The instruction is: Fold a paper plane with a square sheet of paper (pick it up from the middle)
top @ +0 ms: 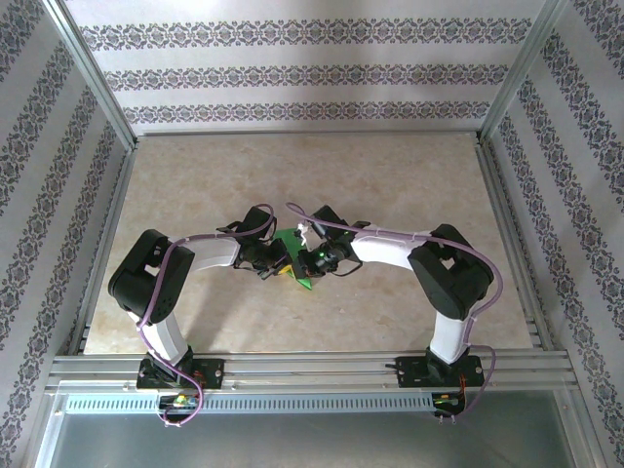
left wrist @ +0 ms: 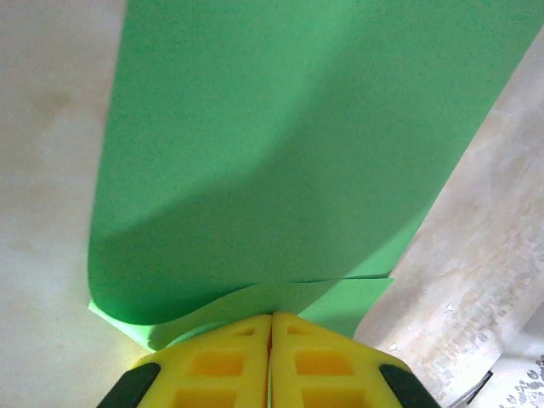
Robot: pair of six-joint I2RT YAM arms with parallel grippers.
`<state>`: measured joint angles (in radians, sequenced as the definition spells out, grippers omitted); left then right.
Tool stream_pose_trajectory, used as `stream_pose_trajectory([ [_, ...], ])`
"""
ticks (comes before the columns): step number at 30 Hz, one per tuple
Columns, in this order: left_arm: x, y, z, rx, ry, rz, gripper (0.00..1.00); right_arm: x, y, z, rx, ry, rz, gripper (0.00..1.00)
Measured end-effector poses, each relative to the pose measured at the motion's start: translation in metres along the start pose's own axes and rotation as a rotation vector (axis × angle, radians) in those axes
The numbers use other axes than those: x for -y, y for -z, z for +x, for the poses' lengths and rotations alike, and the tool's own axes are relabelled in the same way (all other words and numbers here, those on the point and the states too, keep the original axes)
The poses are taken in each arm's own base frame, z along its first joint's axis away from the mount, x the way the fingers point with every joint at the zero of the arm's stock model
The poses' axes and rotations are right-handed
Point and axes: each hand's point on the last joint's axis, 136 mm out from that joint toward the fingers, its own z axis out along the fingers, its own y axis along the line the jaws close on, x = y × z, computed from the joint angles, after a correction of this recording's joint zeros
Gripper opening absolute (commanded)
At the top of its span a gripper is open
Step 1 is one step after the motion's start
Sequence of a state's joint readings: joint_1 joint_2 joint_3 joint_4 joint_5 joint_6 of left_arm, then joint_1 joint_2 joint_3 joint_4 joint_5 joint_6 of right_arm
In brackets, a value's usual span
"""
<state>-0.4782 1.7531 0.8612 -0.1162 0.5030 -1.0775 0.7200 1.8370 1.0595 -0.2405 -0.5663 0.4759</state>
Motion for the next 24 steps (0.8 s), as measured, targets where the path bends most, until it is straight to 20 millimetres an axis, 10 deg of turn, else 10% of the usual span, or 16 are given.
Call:
stream_pose_trajectory([
  [24,0.000,0.000,0.000,0.000,0.001,0.000,0.08,0.019,-0.014,0.014,-0.058,-0.033,0.050,0.12],
])
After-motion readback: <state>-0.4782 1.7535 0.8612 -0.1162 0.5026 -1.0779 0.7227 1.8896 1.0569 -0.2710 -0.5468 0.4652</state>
